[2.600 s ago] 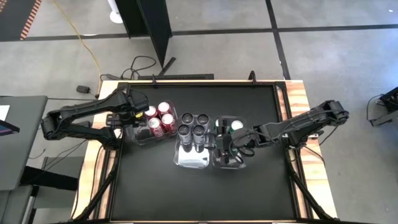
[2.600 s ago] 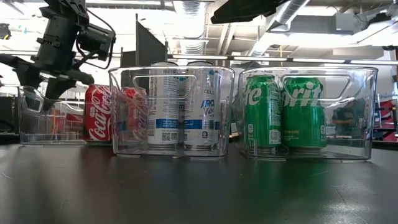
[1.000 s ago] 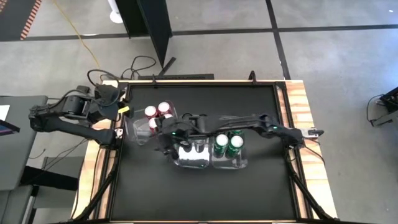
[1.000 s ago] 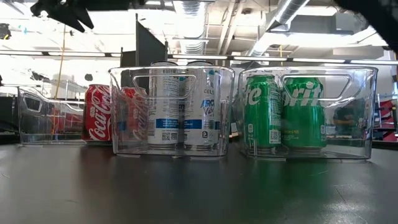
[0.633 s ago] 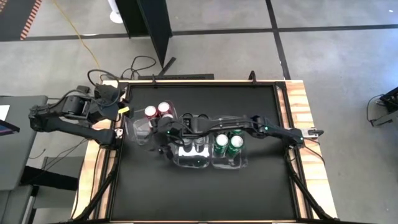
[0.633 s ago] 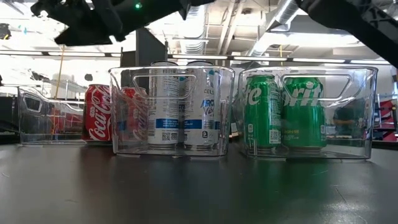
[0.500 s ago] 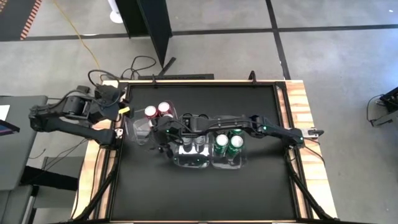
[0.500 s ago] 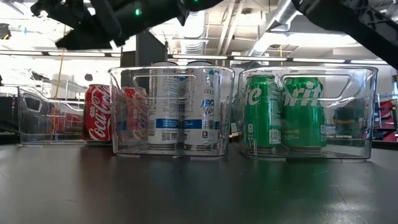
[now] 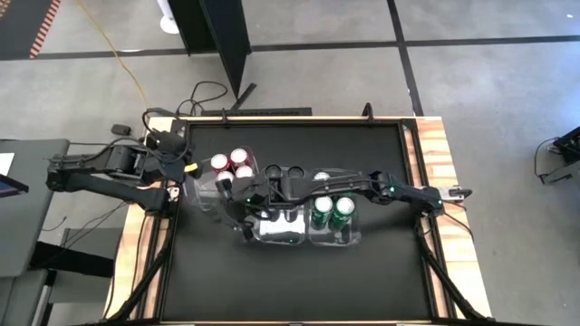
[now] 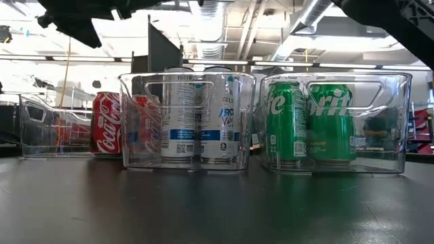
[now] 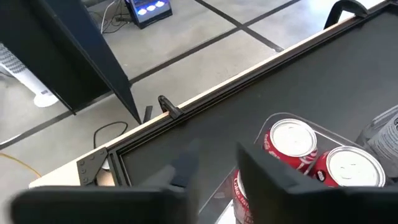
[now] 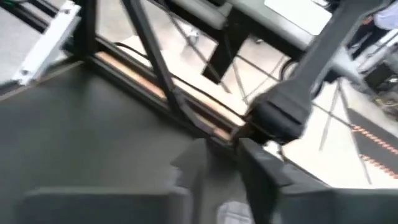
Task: Sort soda cans
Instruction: Adjust the left transparent bin
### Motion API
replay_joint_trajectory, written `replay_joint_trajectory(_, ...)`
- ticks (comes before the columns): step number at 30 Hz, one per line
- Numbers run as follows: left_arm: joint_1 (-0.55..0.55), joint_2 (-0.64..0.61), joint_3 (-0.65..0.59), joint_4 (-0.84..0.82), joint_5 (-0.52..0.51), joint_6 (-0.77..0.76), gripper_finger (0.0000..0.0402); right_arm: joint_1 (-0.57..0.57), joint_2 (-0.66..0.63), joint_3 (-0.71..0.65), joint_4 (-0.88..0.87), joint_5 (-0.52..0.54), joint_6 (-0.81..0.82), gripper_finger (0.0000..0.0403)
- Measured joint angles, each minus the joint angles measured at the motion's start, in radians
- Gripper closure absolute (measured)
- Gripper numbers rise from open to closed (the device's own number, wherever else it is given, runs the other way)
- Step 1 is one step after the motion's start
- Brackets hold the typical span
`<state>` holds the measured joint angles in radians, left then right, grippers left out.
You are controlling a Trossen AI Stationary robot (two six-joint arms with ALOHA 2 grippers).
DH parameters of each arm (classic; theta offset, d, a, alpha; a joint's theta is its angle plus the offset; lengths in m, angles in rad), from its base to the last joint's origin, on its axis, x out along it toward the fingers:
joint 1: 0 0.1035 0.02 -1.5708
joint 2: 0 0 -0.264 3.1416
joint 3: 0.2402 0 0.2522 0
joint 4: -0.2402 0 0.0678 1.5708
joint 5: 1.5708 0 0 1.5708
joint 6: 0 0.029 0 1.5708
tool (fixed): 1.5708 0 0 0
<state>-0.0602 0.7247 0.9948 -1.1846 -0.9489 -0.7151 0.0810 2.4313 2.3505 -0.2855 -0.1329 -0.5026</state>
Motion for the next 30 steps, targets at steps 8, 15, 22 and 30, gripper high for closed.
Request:
replay_joint_trajectory(8,0.0,-0.001,-0.006,-0.024,-0.003,-0.011,0.0397,0.046,0.027,-0.002,-0.018,0.009,0.102,0.039)
replay_joint_trajectory(15,0.0,0.0,-0.006,-0.093,-0.001,-0.064,0.04,0.086,0.098,-0.013,0.028,0.127,0.187,0.0399)
replay_joint_trajectory(22,0.0,-0.003,-0.006,-0.118,0.05,-0.097,0.04,0.114,0.168,-0.014,0.078,0.328,0.2,0.0399)
replay_joint_trajectory(30,0.0,0.003,-0.006,-0.131,0.081,-0.101,0.04,0.097,0.217,-0.013,0.133,0.413,0.245,0.0399)
